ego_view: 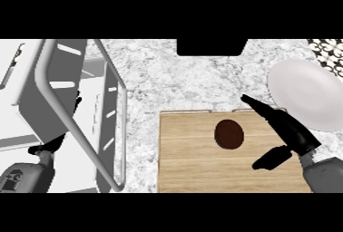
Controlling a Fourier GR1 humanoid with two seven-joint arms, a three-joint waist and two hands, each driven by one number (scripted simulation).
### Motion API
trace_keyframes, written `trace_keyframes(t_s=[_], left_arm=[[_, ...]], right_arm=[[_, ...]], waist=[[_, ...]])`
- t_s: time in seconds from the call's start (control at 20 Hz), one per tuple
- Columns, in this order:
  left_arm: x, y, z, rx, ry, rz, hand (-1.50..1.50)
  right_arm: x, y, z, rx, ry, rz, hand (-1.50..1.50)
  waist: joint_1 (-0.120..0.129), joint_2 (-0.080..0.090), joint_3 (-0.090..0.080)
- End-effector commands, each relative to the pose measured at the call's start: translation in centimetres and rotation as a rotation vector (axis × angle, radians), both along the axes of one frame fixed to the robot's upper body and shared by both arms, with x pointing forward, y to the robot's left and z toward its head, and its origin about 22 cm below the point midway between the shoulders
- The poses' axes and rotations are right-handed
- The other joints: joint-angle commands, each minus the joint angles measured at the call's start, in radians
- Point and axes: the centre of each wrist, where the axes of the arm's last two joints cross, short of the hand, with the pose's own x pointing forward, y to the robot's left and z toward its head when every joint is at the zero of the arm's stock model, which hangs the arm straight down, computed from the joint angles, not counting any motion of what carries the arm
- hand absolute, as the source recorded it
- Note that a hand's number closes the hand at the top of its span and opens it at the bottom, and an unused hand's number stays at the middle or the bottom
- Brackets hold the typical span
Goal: Pick the cupcake from the tray and place it in the plate
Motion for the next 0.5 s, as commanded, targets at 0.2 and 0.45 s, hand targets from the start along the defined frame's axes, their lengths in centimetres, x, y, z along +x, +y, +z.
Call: trace_keyframes(t_s=[0.2, 0.45], left_arm=[[0.7, -0.7, -1.3, -0.005, 0.013, 0.005, 0.0], [0.0, 2.6, -0.3, -0.013, 0.007, 0.001, 0.0]], right_arm=[[0.5, 2.8, 0.0, -0.12, 0.072, 0.033, -1.5], [3.6, 3.3, 0.3, -0.145, 0.124, 0.022, -1.5]], waist=[[-0.003, 0.002, -0.003], [0.003, 0.003, -0.003]])
